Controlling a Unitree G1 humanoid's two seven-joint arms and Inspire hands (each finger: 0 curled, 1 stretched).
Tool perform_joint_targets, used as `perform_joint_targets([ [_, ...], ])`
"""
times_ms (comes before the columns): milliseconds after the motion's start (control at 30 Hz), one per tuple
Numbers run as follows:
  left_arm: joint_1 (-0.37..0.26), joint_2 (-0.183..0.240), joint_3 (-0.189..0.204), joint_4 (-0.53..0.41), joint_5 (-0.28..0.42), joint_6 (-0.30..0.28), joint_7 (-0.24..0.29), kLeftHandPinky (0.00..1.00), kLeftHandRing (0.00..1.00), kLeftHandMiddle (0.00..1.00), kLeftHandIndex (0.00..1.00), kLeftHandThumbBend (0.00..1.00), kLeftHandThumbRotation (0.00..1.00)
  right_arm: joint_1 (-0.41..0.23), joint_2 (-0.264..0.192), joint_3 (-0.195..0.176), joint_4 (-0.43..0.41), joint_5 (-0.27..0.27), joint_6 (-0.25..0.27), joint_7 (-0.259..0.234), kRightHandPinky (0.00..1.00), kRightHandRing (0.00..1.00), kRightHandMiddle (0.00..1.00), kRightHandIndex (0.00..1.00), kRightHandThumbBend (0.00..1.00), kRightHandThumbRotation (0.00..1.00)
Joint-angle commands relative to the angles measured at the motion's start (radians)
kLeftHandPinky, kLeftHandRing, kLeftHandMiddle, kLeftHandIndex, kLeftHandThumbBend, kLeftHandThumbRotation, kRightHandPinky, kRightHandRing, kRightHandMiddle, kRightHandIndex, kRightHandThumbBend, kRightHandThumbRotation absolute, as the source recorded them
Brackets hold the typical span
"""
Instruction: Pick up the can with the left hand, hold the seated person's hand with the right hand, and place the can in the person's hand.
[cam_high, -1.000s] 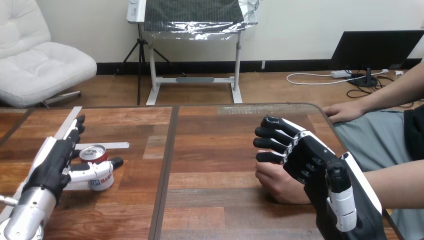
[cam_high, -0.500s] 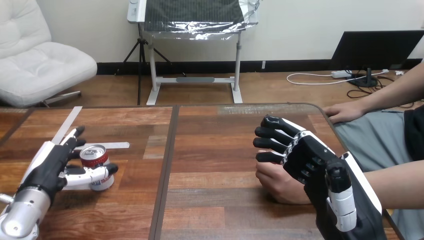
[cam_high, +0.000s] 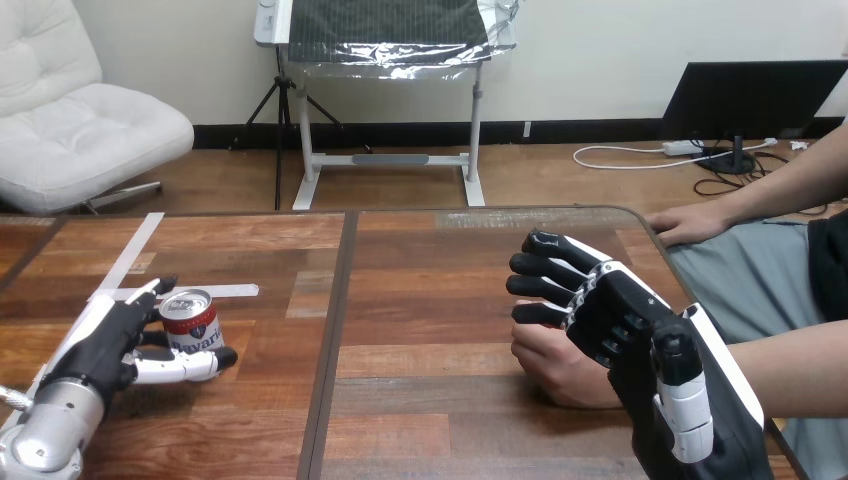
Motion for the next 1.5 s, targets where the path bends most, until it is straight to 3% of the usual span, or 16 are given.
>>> perform_joint_targets([
  [0, -0.086, 0.027, -0.017, -0.063, 0.015, 0.020, 0.004, 0.64, 0.78, 0.84, 0.93, 0.78, 0.18, -0.054, 0.000, -0.012, -0.024, 0.009, -0.022, -0.008, 0.74, 0.80, 0.82, 0.83, 0.92, 0.95],
  [233, -0.085, 0.025, -0.025, -0.090, 0.027, 0.056, 0.005, 0.64, 0.77, 0.84, 0.91, 0.78, 0.16, -0.053, -0.002, -0.013, -0.027, 0.012, -0.019, -0.008, 0.74, 0.80, 0.82, 0.83, 0.92, 0.95],
  [1067, -0.089, 0.026, -0.034, -0.099, 0.047, 0.065, 0.014, 0.66, 0.78, 0.83, 0.88, 0.76, 0.12, -0.057, -0.001, -0.015, -0.021, 0.011, -0.023, -0.008, 0.74, 0.80, 0.82, 0.83, 0.93, 0.95],
  [1233, -0.091, 0.023, -0.036, -0.100, 0.057, 0.068, 0.021, 0.59, 0.72, 0.79, 0.87, 0.77, 0.13, -0.058, -0.002, -0.016, -0.022, 0.010, -0.022, -0.009, 0.74, 0.80, 0.81, 0.83, 0.93, 0.95],
  [1467, -0.093, 0.022, -0.043, -0.100, 0.077, 0.070, 0.027, 0.57, 0.70, 0.78, 0.86, 0.76, 0.14, -0.057, -0.004, -0.017, -0.024, 0.009, -0.022, -0.008, 0.74, 0.80, 0.82, 0.83, 0.93, 0.96],
])
